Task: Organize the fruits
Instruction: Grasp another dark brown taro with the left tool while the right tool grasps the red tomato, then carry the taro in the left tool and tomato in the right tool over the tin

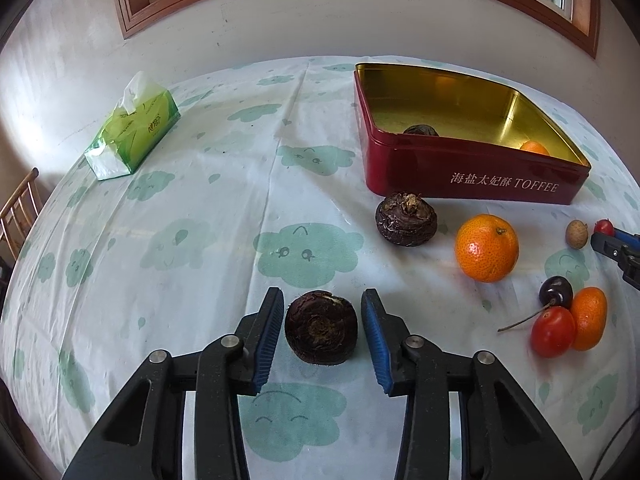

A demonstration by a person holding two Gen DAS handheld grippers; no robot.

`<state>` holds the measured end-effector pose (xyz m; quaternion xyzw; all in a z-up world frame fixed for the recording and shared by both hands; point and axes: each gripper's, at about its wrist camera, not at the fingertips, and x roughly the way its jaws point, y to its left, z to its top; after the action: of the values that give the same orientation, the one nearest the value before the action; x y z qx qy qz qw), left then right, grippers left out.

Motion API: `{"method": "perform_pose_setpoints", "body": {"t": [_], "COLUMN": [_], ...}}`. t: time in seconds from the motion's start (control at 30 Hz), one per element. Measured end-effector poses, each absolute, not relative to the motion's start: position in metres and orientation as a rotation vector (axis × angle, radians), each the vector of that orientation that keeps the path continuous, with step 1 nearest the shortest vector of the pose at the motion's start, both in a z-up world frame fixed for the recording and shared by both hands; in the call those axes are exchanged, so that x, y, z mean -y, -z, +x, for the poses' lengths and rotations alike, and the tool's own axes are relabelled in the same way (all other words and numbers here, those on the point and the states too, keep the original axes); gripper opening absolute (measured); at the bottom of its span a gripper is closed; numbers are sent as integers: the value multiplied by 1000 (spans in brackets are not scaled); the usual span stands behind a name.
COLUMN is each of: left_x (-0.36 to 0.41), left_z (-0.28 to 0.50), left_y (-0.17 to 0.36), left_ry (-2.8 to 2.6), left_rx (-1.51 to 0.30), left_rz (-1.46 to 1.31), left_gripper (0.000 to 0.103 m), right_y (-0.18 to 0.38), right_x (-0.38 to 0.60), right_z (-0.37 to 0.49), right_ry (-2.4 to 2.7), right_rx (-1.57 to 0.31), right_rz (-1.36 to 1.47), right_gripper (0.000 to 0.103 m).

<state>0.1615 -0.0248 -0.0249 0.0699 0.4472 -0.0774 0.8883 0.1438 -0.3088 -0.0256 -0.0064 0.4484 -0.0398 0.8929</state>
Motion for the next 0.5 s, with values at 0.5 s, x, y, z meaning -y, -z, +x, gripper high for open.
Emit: {"method": "perform_pose_setpoints", "body": {"t": [0.5], "left_x": [22], "left_z": [158], "left_y": [21], "left_ry": [187], "left_rx": [-927], "left_rz": [144], "left_gripper": [34], "right_y": [23], "right_x": [310], "right_z": [141], "right_ry": [79], "right_rx": [-933], "right_rz": [-3], "right_gripper": [27]}}
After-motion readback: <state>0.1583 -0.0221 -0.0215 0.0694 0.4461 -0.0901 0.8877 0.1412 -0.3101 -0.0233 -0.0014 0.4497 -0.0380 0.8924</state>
